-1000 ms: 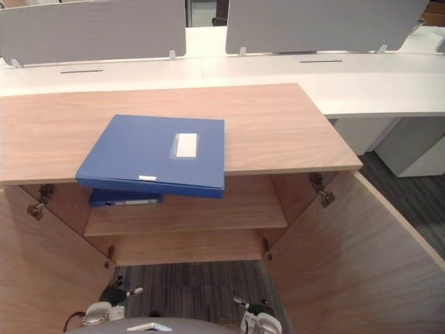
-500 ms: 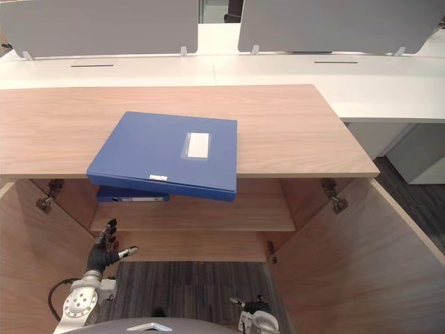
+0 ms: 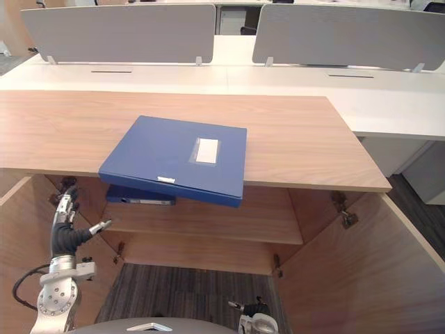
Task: Walk over to the cabinet, pick up the folder, carry it to the office cabinet, place the folder inside the office cabinet, then close the office cabinet door
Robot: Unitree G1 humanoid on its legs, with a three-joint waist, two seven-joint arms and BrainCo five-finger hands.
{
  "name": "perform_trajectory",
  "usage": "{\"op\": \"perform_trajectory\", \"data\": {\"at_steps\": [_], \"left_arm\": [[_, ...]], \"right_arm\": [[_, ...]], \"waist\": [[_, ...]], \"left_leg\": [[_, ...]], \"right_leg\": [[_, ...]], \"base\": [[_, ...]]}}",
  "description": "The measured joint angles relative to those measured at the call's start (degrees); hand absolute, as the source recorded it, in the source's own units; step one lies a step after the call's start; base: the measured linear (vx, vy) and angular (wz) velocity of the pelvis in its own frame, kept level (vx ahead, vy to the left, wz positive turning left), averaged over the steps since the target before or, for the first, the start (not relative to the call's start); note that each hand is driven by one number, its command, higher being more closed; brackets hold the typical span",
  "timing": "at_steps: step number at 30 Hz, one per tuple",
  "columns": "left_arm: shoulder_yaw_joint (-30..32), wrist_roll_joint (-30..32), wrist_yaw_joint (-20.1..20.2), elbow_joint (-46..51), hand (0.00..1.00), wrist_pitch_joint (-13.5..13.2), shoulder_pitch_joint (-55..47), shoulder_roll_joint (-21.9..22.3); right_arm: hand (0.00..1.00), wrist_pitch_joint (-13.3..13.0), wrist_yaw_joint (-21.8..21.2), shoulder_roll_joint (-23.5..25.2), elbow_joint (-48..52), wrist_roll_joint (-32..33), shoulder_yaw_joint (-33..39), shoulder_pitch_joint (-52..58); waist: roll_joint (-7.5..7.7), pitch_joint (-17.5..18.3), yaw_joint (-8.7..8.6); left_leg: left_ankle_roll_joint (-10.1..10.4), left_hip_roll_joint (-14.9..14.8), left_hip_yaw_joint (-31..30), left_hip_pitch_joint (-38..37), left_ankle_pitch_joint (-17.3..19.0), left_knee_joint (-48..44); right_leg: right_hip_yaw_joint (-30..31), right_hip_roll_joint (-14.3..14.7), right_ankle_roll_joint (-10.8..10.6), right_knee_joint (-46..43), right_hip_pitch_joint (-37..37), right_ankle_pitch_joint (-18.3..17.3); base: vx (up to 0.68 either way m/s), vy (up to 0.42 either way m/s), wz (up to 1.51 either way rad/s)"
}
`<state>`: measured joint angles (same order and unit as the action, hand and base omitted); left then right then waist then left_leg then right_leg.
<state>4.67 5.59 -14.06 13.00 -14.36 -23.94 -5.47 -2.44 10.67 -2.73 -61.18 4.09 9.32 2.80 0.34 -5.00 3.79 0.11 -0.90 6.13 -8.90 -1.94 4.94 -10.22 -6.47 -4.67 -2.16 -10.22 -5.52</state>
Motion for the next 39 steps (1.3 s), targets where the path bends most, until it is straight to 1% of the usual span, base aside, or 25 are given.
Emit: {"op": "perform_trajectory", "data": {"at_steps": [4, 7, 11, 16, 17, 21, 25, 26, 27, 29, 30, 31, 33, 34, 35, 36, 37, 39], "left_arm": [[1.25, 0.30, -0.83, 3.13, 0.00, -0.09, -0.40, 1.30], [1.40, 0.33, -1.38, 6.22, 0.00, -0.22, -0.33, 1.28], [1.57, 2.38, -1.97, 9.34, 0.00, -0.53, 0.26, 0.37], [2.52, 3.80, -1.97, 11.55, 0.00, -0.79, 0.58, -2.57], [2.75, 4.28, -1.96, 11.83, 0.00, -0.79, 1.11, -3.81], [3.25, 4.85, -1.96, 13.47, 0.00, -1.18, 3.04, -6.04], [3.12, 8.94, -1.95, 13.47, 0.00, -1.34, 4.92, -9.01], [3.08, 9.83, -1.91, 13.47, 0.00, -1.34, 5.09, -9.38], [2.72, 12.47, -1.88, 13.47, 0.00, -1.34, 5.31, -10.40], [2.01, 13.74, -1.87, 13.47, 0.00, -1.34, 5.46, -11.18], [1.20, 14.95, -1.83, 13.46, 0.00, -1.34, 5.77, -11.97], [0.21, 16.06, -1.80, 13.47, 0.00, -1.35, 6.70, -12.84], [-1.18, 17.60, -1.77, 13.46, 0.00, -1.48, 7.86, -14.30], [-2.11, 18.47, -1.72, 13.45, 0.00, -1.49, 8.44, -15.10], [-2.74, 18.90, -1.69, 13.45, 0.00, -1.51, 8.74, -15.50], [-3.54, 19.56, -1.60, 13.31, 0.00, -1.66, 9.23, -16.11], [-4.89, 19.95, -1.23, 12.95, 0.00, -1.76, 10.01, -17.72], [-6.02, 20.65, -0.51, 12.18, 0.00, -1.94, 10.97, -19.11]], "right_arm": [[0.00, -0.02, -0.01, 0.02, -0.53, 0.01, -0.13, 0.38], [0.00, -0.02, -0.05, 0.26, -0.61, 0.01, -0.17, 0.58], [0.00, -0.02, -0.12, 0.24, -1.04, 0.00, -0.17, 0.75], [0.00, -0.07, -0.20, -0.04, -1.66, 0.01, -0.21, 0.34], [0.00, -0.09, -0.21, -0.14, -1.89, 0.01, -0.20, 0.25], [0.00, -0.09, -0.22, -0.20, -2.77, 0.02, -0.19, -0.23], [0.00, -0.08, -0.28, -0.21, -2.82, 0.01, -0.20, -0.24], [0.00, -0.08, -0.29, -0.22, -2.82, 0.01, -0.19, -0.26], [0.00, -0.09, -0.30, -0.27, -2.85, 0.01, -0.19, -0.27], [0.00, -0.07, -0.32, -0.39, -2.89, 0.01, -0.19, -0.36], [0.00, -0.09, -0.33, -0.46, -2.95, 0.02, -0.20, -0.37], [0.00, -0.10, -0.36, -0.46, -2.93, 0.01, -0.24, -0.50], [0.00, -0.09, -0.41, -0.48, -3.02, 0.01, -0.34, -0.69], [0.00, -0.10, -0.48, -0.51, -3.02, 0.01, -0.36, -0.70], [0.00, -0.10, -0.51, -0.56, -3.02, 0.01, -0.39, -0.71], [0.00, -0.06, -0.58, -0.67, -2.85, 0.00, -0.49, -0.80], [0.00, -0.08, -0.63, -0.96, -2.76, 0.00, -1.17, -0.78], [0.00, -0.05, -0.66, -1.40, -2.76, -0.04, -1.40, -0.80]], "waist": [[0.82, 0.80, 0.43], [1.32, 1.16, 0.44], [1.40, 1.27, 0.34], [0.87, 1.59, -0.48], [0.57, 1.66, -0.63], [0.54, 1.69, -0.82], [0.46, 1.90, -1.07], [0.68, 2.04, -1.09], [0.42, 1.97, -1.18], [0.52, 2.07, -1.16], [-0.03, 1.84, -1.37], [0.38, 2.10, -1.66], [-0.13, 1.81, -2.03], [0.02, 1.99, -2.22], [-0.37, 1.81, -2.25], [-0.09, 1.95, -2.35], [-0.55, 1.79, -2.48], [-0.02, 2.13, -2.51]], "left_leg": [[0.09, -0.06, -0.16, 1.02, 0.04, -0.02], [0.08, -0.04, -0.28, 1.19, 0.04, -0.05], [0.08, -0.02, -0.49, 1.23, 0.04, -0.05], [0.11, -0.09, -0.26, 1.04, 0.05, -0.04], [0.16, -0.17, 0.01, 0.88, 0.10, -0.04], [0.19, -0.39, 0.29, 0.89, 0.09, -0.04], [0.20, -0.56, 0.48, 0.64, 0.08, -0.37], [0.21, -0.59, 0.58, 0.63, 0.07, -0.37], [0.23, -0.65, 1.05, 0.59, 0.08, -0.37], [0.30, -0.68, 1.58, 0.35, 0.17, -0.37], [0.38, -0.68, 1.79, 0.19, 0.29, -0.37], [0.38, -0.65, 1.83, 0.10, 0.31, -0.37], [0.39, -0.67, 1.97, 0.03, 0.32, -0.37], [0.41, -0.68, 2.12, -0.04, 0.33, -0.37], [0.43, -0.69, 2.19, -0.05, 0.35, -0.37], [0.39, -0.65, 2.27, -0.20, 0.36, -0.33], [0.39, -0.64, 2.31, -0.24, 0.36, -0.31], [0.39, -0.64, 2.40, -0.28, 0.36, -0.15]], "right_leg": [[-0.01, 0.01, -0.44, -0.24, 0.33, 0.26], [0.02, 0.02, -0.45, -0.50, 0.26, 0.28], [0.34, 0.07, -0.41, -0.64, 0.29, 0.25], [0.83, 0.19, -0.10, -0.90, 0.47, 0.05], [1.20, 0.28, 0.12, -0.89, 0.60, -0.09], [1.74, 0.58, 0.40, -0.95, 0.89, -0.24], [2.00, 0.78, 0.08, -0.94, 1.17, 0.09], [2.12, 0.82, 0.10, -0.94, 1.22, 0.14], [2.63, 0.89, 0.18, -0.91, 1.39, 0.25], [3.19, 0.91, 0.20, -0.91, 1.41, 0.32], [3.47, 0.90, 0.20, -0.90, 1.40, 0.33], [3.51, 0.88, 0.20, -0.91, 1.37, 0.33], [3.68, 0.88, 0.19, -0.92, 1.42, 0.35], [3.85, 0.89, 0.18, -0.92, 1.44, 0.35], [3.94, 0.90, 0.17, -0.92, 1.47, 0.37], [3.97, 0.93, 0.24, -0.87, 1.39, 0.41], [3.98, 0.93, 0.35, -0.54, 1.41, 0.39], [4.01, 0.95, 0.61, -0.28, 1.34, 0.46]], "base": [[-0.01, -0.007, 0.02], [0.00, 0.000, 0.00], [0.00, -0.006, 0.02], [-0.02, -0.009, -0.03], [-0.04, -0.011, -0.08], [-0.02, -0.018, -0.06], [0.01, -0.003, -0.01], [0.02, -0.013, -0.11], [0.00, -0.010, -0.13], [-0.01, -0.005, -0.15], [-0.02, -0.003, -0.11], [-0.02, -0.005, -0.06], [-0.01, -0.004, -0.03], [-0.03, -0.010, -0.06], [-0.02, -0.009, -0.06], [-0.03, -0.011, -0.04], [-0.03, -0.010, -0.04], [-0.01, -0.005, -0.02]]}}
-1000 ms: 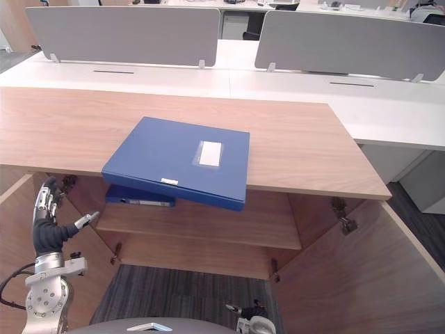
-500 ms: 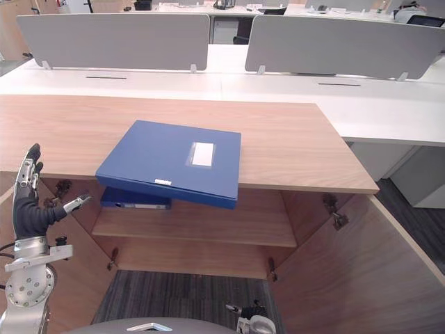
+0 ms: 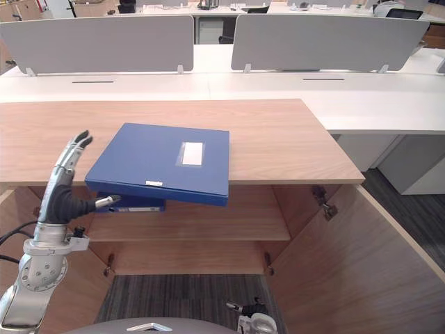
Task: Walk over to the cabinet, pick up the folder, carry it to the office cabinet, place the folder inside the office cabinet, then close the office cabinet door
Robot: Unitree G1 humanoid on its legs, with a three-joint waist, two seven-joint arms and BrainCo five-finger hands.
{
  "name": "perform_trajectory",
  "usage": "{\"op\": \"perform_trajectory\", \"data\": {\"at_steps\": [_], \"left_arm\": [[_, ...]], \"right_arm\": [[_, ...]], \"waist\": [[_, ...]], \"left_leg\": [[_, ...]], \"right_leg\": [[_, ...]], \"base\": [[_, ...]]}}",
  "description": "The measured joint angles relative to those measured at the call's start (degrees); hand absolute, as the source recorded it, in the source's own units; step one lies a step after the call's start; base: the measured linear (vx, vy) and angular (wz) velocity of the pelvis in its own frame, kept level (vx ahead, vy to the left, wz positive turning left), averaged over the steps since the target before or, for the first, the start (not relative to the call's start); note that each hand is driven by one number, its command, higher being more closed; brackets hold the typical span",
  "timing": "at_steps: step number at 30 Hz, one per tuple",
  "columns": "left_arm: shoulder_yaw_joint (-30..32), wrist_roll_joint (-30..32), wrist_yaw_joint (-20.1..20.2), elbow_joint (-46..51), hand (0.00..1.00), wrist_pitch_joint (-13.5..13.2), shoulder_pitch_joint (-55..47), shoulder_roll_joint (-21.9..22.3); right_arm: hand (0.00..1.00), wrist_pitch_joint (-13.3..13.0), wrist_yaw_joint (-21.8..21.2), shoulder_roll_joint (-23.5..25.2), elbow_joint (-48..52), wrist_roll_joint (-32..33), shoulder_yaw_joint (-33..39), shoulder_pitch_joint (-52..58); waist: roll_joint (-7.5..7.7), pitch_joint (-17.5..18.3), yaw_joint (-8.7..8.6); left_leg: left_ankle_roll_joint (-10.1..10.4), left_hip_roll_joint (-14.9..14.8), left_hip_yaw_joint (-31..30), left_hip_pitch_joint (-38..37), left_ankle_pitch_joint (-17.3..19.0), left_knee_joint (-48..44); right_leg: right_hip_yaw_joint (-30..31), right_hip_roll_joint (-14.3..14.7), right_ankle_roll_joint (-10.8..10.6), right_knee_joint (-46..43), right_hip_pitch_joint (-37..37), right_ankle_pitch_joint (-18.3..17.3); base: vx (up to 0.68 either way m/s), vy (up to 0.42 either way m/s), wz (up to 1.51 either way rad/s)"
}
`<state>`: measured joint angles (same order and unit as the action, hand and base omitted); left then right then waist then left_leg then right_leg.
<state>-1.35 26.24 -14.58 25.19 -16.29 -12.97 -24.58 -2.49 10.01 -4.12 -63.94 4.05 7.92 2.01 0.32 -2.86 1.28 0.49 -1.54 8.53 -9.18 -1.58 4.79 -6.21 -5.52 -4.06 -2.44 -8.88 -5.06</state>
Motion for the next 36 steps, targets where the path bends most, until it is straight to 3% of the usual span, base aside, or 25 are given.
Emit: {"op": "perform_trajectory", "data": {"at_steps": [1, 9, 18, 29, 36], "left_arm": [[-1.21, 0.82, 0.15, -1.21, 0.00, -0.11, 0.69, -0.97], [-5.69, 1.01, 3.16, -3.86, 0.00, -0.31, 1.52, -3.67], [-7.88, 2.42, 4.61, -4.90, 0.00, -0.82, 2.90, -6.24], [-10.41, 15.23, 0.89, -8.21, 0.00, 0.02, 5.01, -6.31], [-10.42, 19.05, -2.41, -10.61, 0.00, 2.70, 4.99, -2.09]], "right_arm": [[0.00, 0.02, 0.00, -0.23, 0.00, -0.01, 0.00, -0.01], [0.00, 0.12, 0.01, -1.25, 0.08, -0.01, -0.39, -0.55], [0.00, 0.22, -0.01, -1.33, 0.07, -0.02, -0.39, -0.70], [0.00, 0.19, 0.03, -1.34, 0.06, 0.01, -0.54, -1.06], [0.00, 0.18, 0.09, -1.30, 0.06, 0.02, -0.56, -0.57]], "waist": [[-0.96, -0.38, -0.02], [-0.89, -0.20, -1.24], [-0.88, -0.20, -1.49], [-0.59, -0.18, -1.85], [0.27, 0.10, -1.81]], "left_leg": [[0.00, 0.01, 0.11, 0.05, 0.00, 0.12], [-0.10, 0.07, 1.00, -0.15, 0.27, 0.12], [-0.18, 0.16, 1.88, -0.39, 0.79, 0.11], [-0.28, 0.32, 2.21, -0.71, 0.92, 0.14], [-0.29, 0.43, 2.26, -0.70, 0.92, 0.16]], "right_leg": [[0.07, 0.01, 0.17, 0.32, -0.02, 0.06], [0.81, 0.03, 0.14, 2.37, -0.60, 0.99], [1.47, 0.03, -0.27, 4.09, -1.18, 2.19], [2.06, -0.10, -0.22, 4.42, -1.31, 2.26], [2.12, -0.23, -0.19, 4.60, -1.32, 2.26]], "base": [[-0.03, -0.010, -0.06], [-0.01, -0.001, -0.06], [0.00, -0.009, -0.05], [0.00, -0.006, -0.02], [0.00, 0.000, 0.00]]}}
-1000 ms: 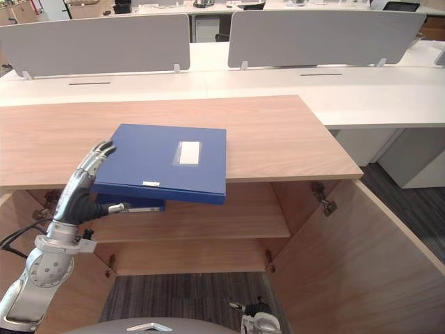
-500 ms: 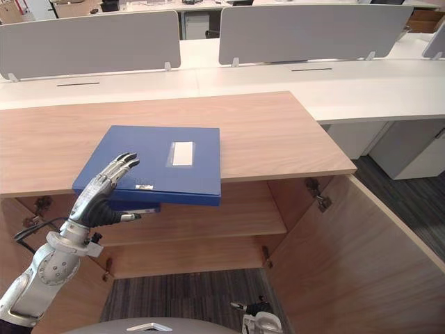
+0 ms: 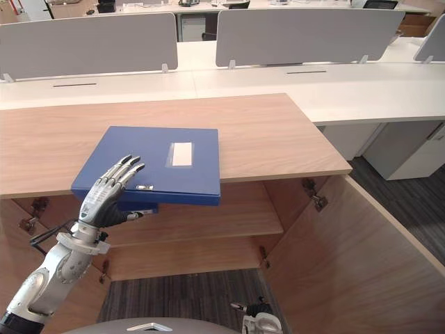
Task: Walk over to the cabinet, pick up the folder, carry it to the office cabinet, place the folder inside the office cabinet, then close the office cabinet door
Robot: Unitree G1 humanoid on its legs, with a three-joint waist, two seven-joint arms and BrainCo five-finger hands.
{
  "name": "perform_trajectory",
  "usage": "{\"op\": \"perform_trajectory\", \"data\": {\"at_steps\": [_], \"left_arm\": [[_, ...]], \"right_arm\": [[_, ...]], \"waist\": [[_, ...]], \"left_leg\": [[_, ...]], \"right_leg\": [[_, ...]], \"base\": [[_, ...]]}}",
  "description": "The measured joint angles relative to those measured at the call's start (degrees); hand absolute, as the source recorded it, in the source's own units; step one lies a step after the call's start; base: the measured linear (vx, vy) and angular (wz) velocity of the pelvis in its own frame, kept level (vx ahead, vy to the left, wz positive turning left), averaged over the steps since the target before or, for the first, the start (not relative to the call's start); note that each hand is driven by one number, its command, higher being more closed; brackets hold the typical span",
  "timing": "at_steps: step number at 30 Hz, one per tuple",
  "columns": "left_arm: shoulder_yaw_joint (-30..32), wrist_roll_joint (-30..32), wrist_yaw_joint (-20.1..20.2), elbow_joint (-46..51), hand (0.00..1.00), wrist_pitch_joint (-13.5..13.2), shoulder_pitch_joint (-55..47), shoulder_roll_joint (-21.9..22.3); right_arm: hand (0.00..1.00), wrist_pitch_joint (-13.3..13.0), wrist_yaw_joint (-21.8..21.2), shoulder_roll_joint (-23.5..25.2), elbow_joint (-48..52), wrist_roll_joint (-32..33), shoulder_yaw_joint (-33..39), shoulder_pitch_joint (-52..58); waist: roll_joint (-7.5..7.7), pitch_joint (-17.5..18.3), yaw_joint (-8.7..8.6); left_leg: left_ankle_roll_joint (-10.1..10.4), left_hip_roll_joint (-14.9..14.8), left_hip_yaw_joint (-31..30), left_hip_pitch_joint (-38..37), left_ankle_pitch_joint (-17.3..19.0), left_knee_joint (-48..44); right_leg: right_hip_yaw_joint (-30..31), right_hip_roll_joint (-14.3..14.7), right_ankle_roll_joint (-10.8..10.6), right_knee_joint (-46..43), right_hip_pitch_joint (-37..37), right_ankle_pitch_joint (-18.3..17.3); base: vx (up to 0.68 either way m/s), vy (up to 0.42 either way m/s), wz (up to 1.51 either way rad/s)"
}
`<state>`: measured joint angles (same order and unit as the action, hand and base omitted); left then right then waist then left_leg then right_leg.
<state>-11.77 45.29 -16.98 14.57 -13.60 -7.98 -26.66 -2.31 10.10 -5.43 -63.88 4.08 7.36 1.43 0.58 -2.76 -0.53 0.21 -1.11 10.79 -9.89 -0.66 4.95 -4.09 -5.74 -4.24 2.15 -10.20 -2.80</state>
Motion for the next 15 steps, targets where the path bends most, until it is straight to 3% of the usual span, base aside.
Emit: {"op": "perform_trajectory", "data": {"at_steps": [3, 4, 15], "left_arm": [[0.00, 0.11, -0.09, -0.04, 0.00, 0.29, 0.00, 1.41], [0.00, 0.15, -0.11, -0.11, 1.00, 0.64, -0.01, 2.03], [0.51, 2.90, -1.89, -0.71, 1.00, 1.75, 0.03, 5.08]], "right_arm": [[0.00, 0.00, 0.03, 0.00, -0.01, 0.00, 0.00, 0.09], [0.00, 0.00, 0.03, 0.00, -0.01, 0.01, 0.01, 0.09], [0.00, 0.04, 0.01, 0.01, -0.02, 0.01, 0.05, 0.09]], "waist": [[0.16, 0.06, -0.03], [0.15, 0.06, -0.05], [0.01, 0.26, -0.56]], "left_leg": [[0.00, 0.01, 0.04, 0.00, 0.00, 0.00], [0.00, 0.01, 0.04, 0.00, 0.00, 0.00], [0.00, 0.01, 0.12, 0.01, 0.00, 0.01]], "right_leg": [[0.03, -0.02, 0.00, 0.03, 0.00, 0.01], [0.03, -0.02, 0.00, 0.04, 0.00, 0.01], [0.10, -0.02, -0.07, 0.15, -0.01, 0.08]], "base": [[0.00, 0.000, 0.00], [0.00, 0.000, 0.00], [0.00, 0.000, 0.00]]}}
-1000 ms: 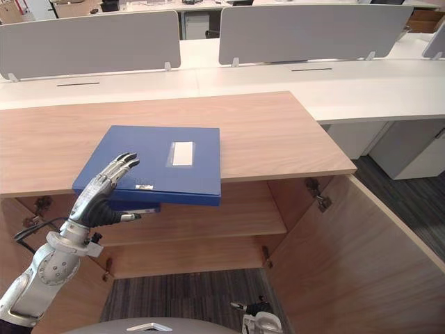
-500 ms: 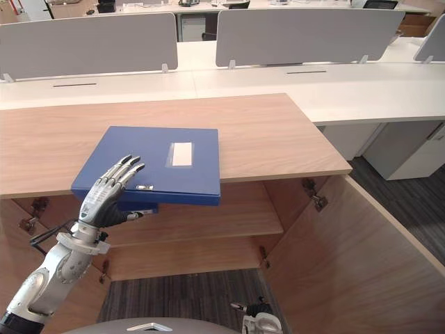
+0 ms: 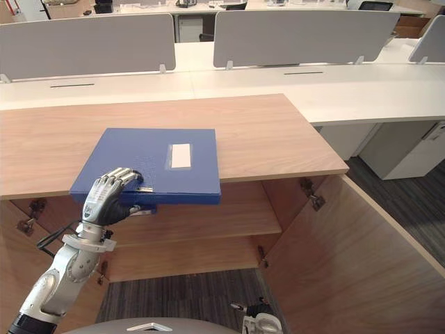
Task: Walk over to the cabinet, pick up the folder, carry it to the office cabinet, place the folder inside the office cabinet, then close the office cabinet door
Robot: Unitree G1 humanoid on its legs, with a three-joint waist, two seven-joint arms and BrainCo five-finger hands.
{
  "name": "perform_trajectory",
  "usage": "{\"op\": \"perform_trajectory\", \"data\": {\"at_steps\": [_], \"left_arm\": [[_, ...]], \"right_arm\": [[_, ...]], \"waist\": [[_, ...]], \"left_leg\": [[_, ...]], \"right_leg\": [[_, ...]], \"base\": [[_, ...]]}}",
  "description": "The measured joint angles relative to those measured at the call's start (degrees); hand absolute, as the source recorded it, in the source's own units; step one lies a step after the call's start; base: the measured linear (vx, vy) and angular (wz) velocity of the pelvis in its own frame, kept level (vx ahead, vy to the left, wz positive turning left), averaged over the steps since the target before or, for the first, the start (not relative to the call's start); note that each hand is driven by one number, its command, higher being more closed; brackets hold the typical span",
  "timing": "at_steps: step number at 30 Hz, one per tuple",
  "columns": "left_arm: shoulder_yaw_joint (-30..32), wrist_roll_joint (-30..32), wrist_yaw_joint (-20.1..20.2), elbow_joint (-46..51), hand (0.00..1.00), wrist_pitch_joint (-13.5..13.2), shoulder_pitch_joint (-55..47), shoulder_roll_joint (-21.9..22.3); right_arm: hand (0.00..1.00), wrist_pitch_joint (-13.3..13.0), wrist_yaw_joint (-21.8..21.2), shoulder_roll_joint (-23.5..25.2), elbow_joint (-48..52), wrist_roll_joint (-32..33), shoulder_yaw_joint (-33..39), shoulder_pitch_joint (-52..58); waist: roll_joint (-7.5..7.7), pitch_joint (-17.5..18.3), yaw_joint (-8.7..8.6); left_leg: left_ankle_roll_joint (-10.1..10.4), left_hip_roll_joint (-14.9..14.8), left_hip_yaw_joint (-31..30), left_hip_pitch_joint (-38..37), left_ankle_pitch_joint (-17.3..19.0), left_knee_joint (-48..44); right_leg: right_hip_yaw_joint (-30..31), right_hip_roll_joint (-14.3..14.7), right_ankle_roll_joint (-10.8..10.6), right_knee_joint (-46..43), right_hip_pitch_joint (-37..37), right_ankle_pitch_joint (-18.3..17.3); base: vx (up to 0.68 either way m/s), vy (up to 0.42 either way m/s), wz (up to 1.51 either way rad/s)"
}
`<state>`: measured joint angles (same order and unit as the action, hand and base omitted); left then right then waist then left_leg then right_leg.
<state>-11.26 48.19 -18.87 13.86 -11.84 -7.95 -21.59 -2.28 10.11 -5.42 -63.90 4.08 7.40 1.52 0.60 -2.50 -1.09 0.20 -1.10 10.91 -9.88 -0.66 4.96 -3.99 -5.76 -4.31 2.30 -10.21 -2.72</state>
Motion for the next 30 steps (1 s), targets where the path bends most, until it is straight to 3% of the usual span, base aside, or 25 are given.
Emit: {"op": "perform_trajectory", "data": {"at_steps": [15, 25, 30], "left_arm": [[1.59, 1.31, -1.95, 0.08, 1.00, -0.02, -0.06, 2.90], [7.07, -14.88, -6.42, 8.80, 1.00, -0.01, -1.75, 10.42], [8.00, -19.02, -8.80, 12.85, 1.00, -0.05, -2.36, 13.19]], "right_arm": [[0.00, -0.01, 0.02, 0.00, 0.00, 0.03, 0.00, -0.07], [0.00, -0.28, 0.43, 0.24, -0.13, 1.19, -0.84, 0.59], [0.00, -1.39, 0.66, 0.32, 0.06, 2.67, -2.98, 0.60]], "waist": [[-0.30, 0.45, -0.68], [-0.22, 0.64, -0.08], [0.00, 1.11, 0.27]], "left_leg": [[0.02, -0.01, 0.31, 0.03, 0.06, 0.01], [0.27, -0.23, 1.53, 0.14, 0.40, -0.03], [0.16, -0.25, 1.64, 0.80, 0.33, -0.34]], "right_leg": [[0.26, 0.01, 0.06, 0.52, -0.08, 0.30], [1.53, 0.08, -0.57, -0.19, 0.67, 0.69], [1.85, 0.09, -0.67, -1.27, 1.94, 0.61]], "base": [[0.00, 0.000, 0.00], [0.00, -0.003, -0.05], [0.00, -0.005, -0.01]]}}
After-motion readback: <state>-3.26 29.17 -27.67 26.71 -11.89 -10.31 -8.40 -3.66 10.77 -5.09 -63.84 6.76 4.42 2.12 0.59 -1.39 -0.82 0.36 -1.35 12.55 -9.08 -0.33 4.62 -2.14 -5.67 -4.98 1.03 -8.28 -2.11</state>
